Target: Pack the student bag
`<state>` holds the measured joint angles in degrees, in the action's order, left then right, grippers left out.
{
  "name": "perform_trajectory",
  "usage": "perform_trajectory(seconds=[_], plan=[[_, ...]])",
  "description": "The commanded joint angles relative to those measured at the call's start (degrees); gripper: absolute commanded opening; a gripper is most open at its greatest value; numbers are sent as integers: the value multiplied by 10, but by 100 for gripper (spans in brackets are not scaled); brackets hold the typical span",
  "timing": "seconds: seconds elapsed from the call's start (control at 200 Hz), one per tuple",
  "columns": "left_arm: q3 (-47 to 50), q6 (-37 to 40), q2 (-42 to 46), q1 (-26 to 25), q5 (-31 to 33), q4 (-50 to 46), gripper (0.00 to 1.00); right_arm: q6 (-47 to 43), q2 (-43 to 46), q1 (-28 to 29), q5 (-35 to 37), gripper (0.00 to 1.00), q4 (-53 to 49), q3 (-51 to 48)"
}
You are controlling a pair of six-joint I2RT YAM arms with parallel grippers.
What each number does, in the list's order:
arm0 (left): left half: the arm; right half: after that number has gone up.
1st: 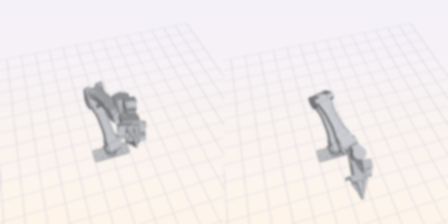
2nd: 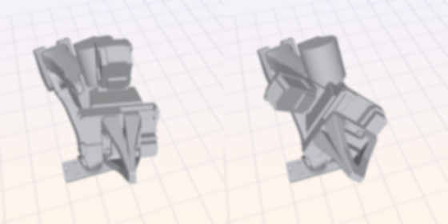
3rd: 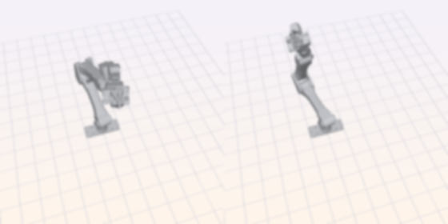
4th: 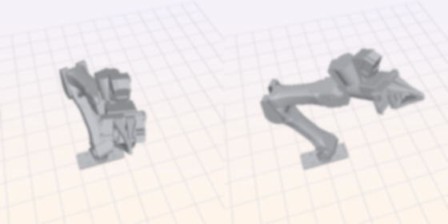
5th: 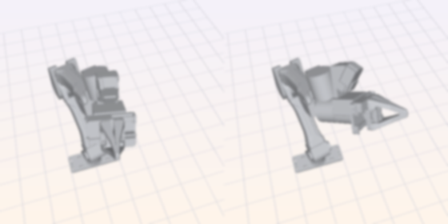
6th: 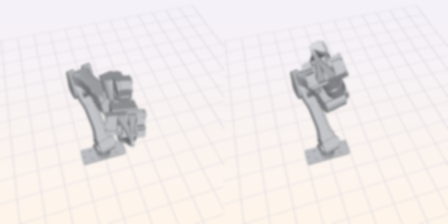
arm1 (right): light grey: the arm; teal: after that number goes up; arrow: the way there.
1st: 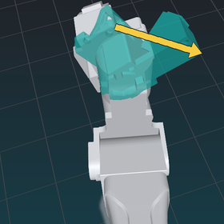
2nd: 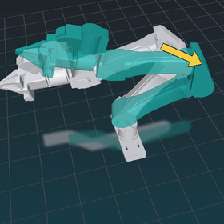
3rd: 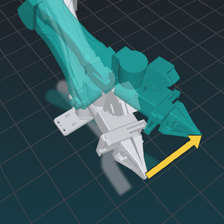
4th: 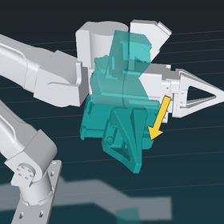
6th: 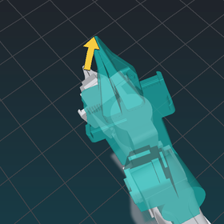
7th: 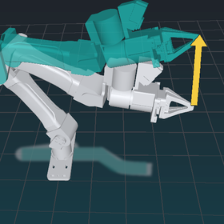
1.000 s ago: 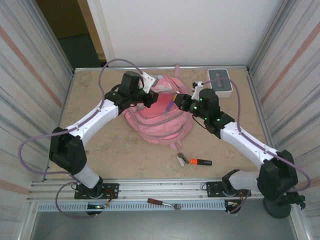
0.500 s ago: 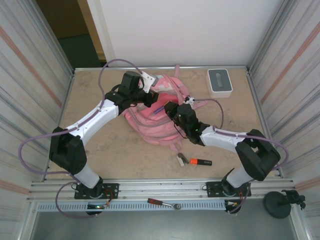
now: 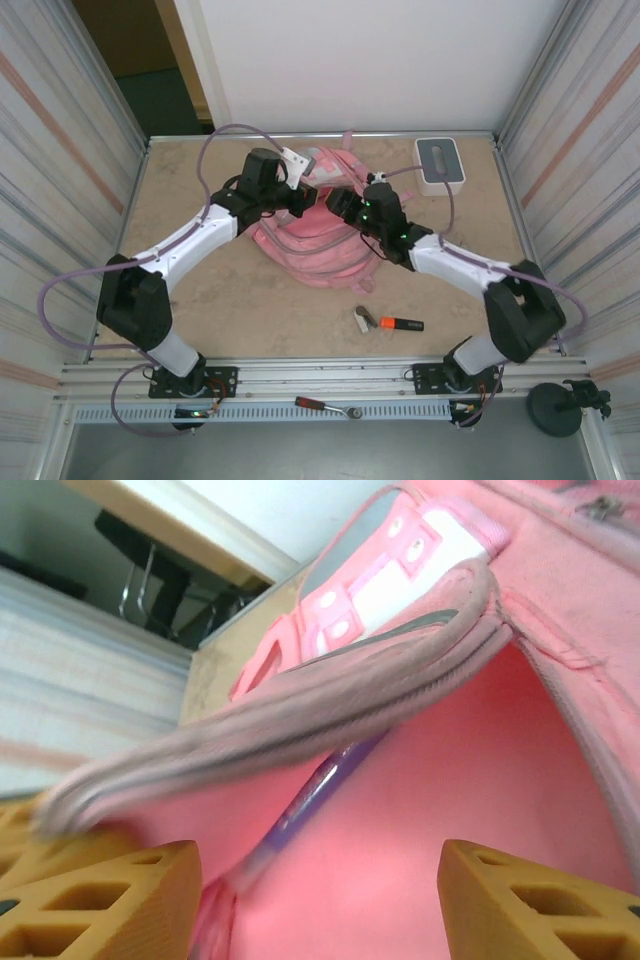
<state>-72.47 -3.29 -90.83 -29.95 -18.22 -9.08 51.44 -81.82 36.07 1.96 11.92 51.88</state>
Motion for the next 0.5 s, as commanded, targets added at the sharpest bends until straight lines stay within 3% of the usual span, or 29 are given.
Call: perform_trajectory(seconds=[0.0,0.15,0.24,0.331,0.496], plan=[[14,-12,44,7,21,53,0,-127,105,1,14,62,-135,-26],[36,-5,48,7,20,55,0,-234,210,1,89,64,-361,-15],[45,0,47,7,25,61,0,-239,233,2,110,66,-476,-24],[47,3,44,7,25,56,0,-211,228,19,84,69,-536,-52],[54,4,43,7,16,53,0,-172,193,120,79,81,-568,-86]])
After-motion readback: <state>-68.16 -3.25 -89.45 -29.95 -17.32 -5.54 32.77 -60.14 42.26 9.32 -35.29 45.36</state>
